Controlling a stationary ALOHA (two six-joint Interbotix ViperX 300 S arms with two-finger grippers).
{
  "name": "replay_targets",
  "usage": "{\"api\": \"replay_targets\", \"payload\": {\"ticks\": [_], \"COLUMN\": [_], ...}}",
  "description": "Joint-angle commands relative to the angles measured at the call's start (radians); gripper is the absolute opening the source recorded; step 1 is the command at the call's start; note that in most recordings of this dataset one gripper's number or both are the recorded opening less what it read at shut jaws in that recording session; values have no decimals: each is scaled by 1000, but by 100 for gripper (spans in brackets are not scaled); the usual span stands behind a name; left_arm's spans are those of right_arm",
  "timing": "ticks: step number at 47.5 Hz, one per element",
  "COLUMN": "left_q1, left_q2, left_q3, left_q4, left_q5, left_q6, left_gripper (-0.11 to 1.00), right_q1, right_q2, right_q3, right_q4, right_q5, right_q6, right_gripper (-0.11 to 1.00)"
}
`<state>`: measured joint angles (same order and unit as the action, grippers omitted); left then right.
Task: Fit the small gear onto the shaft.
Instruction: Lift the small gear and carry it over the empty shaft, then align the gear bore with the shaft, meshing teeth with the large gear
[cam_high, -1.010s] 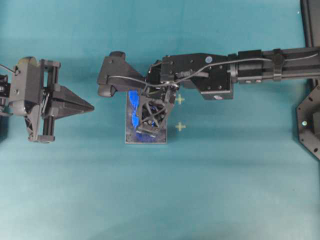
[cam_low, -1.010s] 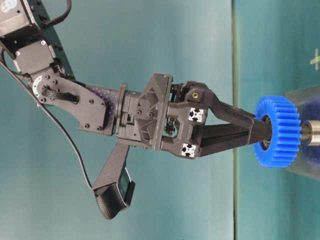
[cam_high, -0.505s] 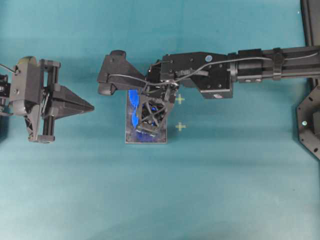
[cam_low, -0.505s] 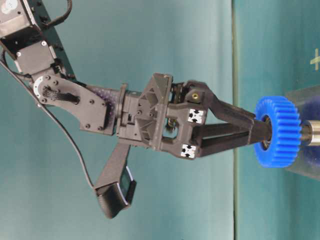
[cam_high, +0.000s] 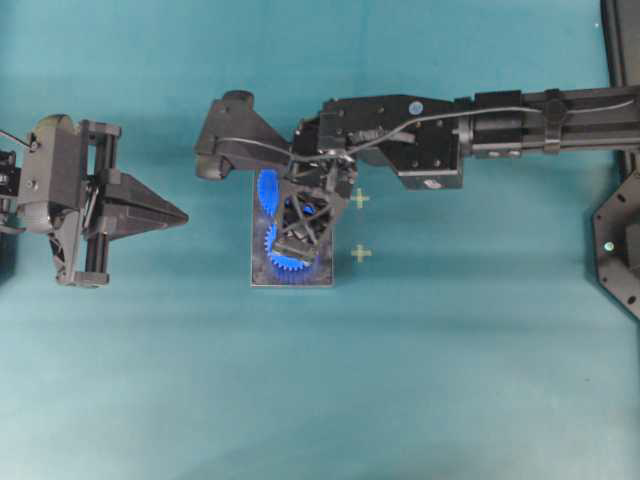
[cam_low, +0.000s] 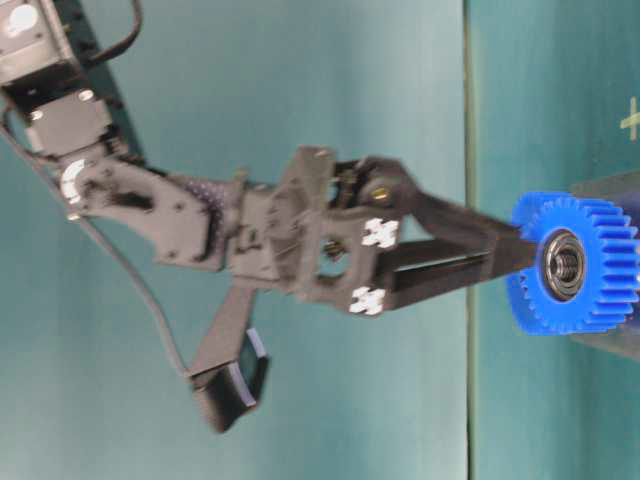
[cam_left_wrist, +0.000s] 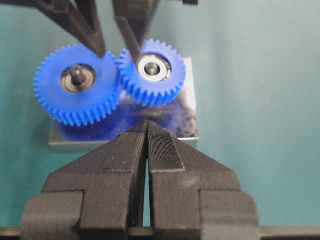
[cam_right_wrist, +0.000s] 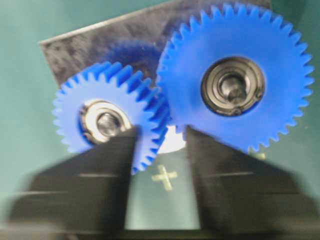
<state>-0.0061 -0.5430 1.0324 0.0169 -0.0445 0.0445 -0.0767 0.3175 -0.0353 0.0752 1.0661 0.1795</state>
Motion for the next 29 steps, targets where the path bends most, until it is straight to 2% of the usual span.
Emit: {"api": "replay_targets", "payload": {"ticks": [1,6,10,29], "left_q1": [-2,-3,-2,-2], "left_q2": [-8,-8,-8,-6], "left_q3": [-14,-14,-14,-14], "left_q4": [3,2,3,3], "left_q5": [-8,-9,-9,-9], "left_q6": [-2,-2,-2,-2], "left_gripper": [0,0,0,0], "right_q1": [12,14,15,-5], "right_q2": [-29,-14,8,51], "right_q3": [-52,-67,-67,-41], "right_q4": [3,2,5,12], "right_q5": [0,-3,2,-2], "right_q6": [-3,-6,-6,-3], "right_gripper": [23,7,1,-1]}}
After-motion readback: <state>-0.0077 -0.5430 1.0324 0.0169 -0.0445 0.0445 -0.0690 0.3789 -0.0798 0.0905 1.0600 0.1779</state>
